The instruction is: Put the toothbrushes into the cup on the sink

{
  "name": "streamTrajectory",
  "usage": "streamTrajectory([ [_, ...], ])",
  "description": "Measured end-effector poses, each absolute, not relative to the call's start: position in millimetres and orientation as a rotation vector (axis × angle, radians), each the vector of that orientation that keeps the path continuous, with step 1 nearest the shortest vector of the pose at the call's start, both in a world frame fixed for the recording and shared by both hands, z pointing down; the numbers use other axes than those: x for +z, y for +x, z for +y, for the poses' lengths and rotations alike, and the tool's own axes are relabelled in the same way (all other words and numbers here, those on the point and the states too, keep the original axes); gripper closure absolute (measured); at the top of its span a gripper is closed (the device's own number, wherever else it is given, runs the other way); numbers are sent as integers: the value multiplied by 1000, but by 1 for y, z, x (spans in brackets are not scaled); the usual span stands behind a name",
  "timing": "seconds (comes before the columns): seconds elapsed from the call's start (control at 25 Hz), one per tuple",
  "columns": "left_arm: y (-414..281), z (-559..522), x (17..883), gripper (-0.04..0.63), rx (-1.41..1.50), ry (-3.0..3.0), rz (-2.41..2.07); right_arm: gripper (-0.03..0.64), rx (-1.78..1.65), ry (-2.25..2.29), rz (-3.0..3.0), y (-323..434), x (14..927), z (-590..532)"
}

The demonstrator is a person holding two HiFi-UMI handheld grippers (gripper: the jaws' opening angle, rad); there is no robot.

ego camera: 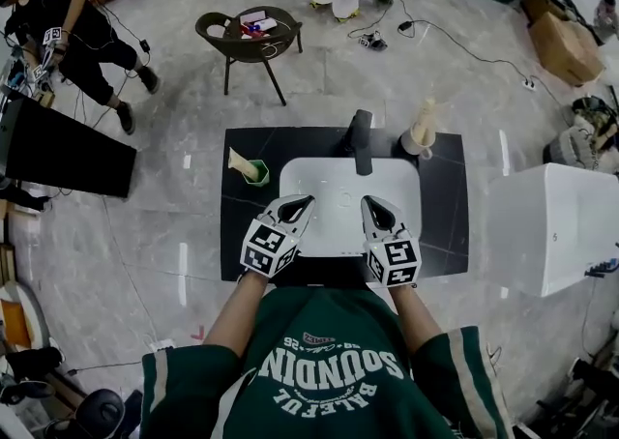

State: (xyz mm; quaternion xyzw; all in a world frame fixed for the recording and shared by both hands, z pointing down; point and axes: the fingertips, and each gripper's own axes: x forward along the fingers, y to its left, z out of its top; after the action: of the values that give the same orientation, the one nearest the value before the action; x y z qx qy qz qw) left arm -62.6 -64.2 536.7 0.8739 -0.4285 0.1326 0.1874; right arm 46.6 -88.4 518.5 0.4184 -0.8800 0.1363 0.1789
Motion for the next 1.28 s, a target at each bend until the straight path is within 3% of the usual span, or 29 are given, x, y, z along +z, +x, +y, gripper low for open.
streamTrajectory([
  [1.28, -61, -79, 544, 584, 375, 2455, -1184, 577, 429, 1211, -2458, 56, 529, -98],
])
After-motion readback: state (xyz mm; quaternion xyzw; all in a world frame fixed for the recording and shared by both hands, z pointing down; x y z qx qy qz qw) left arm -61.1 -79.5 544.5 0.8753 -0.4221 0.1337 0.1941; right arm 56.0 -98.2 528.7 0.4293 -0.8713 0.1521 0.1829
